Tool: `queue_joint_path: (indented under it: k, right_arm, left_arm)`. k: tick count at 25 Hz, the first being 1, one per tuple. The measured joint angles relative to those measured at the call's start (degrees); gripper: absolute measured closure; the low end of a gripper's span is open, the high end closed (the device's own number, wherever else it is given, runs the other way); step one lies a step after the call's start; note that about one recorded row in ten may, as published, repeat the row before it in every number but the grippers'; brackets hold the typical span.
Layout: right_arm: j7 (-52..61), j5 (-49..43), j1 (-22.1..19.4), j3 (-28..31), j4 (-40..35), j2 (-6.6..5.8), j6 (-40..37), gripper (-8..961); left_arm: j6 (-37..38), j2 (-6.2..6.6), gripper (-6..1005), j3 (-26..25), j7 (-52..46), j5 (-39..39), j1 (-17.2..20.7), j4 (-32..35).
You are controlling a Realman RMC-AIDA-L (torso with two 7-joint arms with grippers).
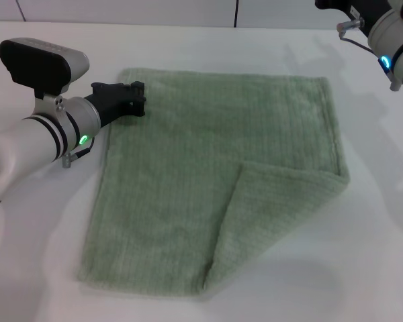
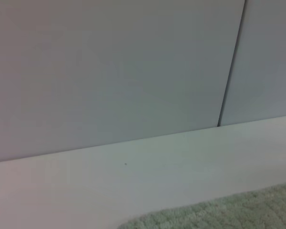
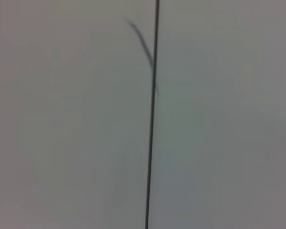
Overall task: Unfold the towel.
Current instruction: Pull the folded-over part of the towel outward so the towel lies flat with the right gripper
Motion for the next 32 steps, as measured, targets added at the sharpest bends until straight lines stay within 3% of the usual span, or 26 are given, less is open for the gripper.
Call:
queue_joint_path:
  k: [14,20,25,32]
  right_arm:
    - [-0.1,-2.5,0.5,0.9,-7.9,-0.02,13.8,306]
    - [-0.1,-2.3,1.5,2.6,-15.3,-0.07,24.8,306]
    - [-0.1,-2.0,3.5,5.8,-23.1,0.13,39.2,306]
    - [-0.1,-2.0,5.3,6.6,-26.2,0.17,45.8,307]
  left_arm:
    - [-0.1,0.00,997,-0.1,0.3,0.0,-0.1,0.0]
    - [-0.1,0.00,997,-0.1,0.3,0.2,-0.1,0.0]
    - [-0.1,0.00,997,-0.1,0.3,0.2,-0.1,0.0]
    - [-0.1,0.00,997,-0.1,0.4,0.2,-0.2,0.1]
